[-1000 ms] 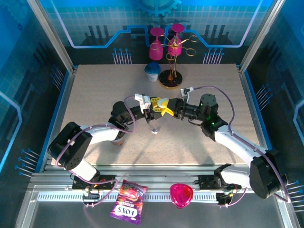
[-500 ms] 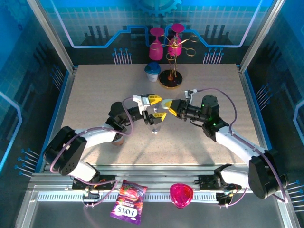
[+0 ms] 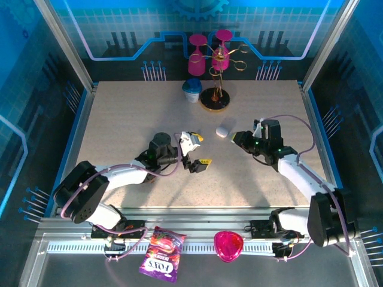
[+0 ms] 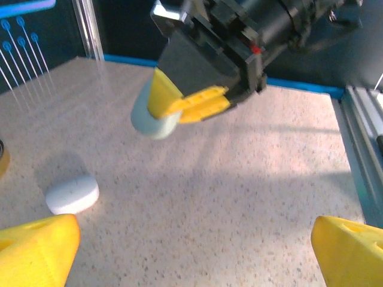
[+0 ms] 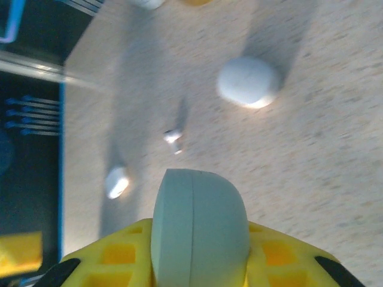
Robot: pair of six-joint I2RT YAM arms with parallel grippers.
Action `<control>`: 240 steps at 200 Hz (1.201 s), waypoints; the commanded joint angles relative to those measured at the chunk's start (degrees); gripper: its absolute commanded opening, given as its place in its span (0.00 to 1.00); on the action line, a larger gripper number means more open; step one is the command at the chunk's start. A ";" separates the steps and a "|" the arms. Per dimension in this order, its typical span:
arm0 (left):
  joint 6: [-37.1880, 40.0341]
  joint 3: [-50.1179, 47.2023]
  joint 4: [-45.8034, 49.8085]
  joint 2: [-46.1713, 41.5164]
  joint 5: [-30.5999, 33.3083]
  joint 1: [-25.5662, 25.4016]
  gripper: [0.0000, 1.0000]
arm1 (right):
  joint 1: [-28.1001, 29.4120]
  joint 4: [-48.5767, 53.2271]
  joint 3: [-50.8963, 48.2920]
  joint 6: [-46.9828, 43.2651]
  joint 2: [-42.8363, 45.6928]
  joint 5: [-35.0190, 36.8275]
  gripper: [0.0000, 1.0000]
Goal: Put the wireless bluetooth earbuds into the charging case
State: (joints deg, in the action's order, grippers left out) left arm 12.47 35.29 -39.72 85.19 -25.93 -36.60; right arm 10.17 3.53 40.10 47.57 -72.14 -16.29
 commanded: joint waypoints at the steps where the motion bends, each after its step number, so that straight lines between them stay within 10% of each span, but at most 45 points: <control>1: 6.28 1.44 7.22 1.19 2.80 -2.33 0.99 | -3.09 0.83 2.55 -5.72 -5.74 2.37 0.24; 106: 8.30 4.51 12.56 2.41 3.65 -4.35 0.99 | -6.96 0.86 10.00 -9.60 -24.96 3.93 0.30; 217: -0.65 9.13 24.57 1.08 19.72 4.50 0.99 | -8.43 6.67 7.48 -20.84 -8.55 9.17 1.00; 240: -0.96 12.48 32.47 1.78 23.08 8.26 0.99 | -5.69 5.66 6.75 -23.95 -5.40 7.11 1.00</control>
State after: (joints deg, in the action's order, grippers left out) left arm 13.30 43.68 -18.31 87.48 -9.06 -31.42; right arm 1.48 8.56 48.27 29.32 -80.58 -7.73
